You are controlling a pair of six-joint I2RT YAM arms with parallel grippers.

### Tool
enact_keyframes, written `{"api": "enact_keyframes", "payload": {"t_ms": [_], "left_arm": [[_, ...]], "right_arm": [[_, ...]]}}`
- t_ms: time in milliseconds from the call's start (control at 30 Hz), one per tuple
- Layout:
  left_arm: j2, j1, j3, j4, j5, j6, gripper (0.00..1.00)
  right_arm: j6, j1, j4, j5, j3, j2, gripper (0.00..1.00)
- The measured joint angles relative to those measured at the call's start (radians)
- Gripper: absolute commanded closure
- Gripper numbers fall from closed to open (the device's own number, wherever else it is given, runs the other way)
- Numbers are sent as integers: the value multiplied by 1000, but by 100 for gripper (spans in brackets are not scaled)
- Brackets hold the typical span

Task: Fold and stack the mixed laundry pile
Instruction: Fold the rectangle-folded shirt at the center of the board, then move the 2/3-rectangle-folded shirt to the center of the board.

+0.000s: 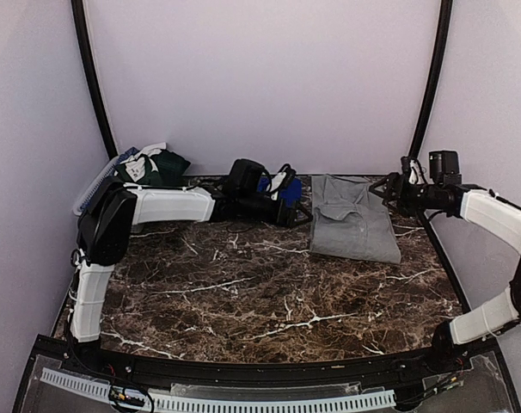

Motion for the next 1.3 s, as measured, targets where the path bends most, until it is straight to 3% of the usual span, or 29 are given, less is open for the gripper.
{"api": "enact_keyframes", "payload": {"t_ms": [167,267,467,967,1100,1300], "left_arm": [[-2,-66,-208,156,63,21,14],[33,-85,-231,214,64,30,14],[62,-88,-234,344,48,28,14],[239,-87,-77,398,49,18,23],[268,-87,-35,397,52,-3,39],[306,-88,17,377,63,-50,87]], "right_arm": [[-3,85,-24,-45,-111,-91,47],[-5,132,-28,-44,-155,-90,55],[1,173,33,-47,-167,85,62],[-30,162,121,-28,259,592,67],[-40,132,122,-16,289,678,67],[-43,113,130,-9,289,698,65]]}}
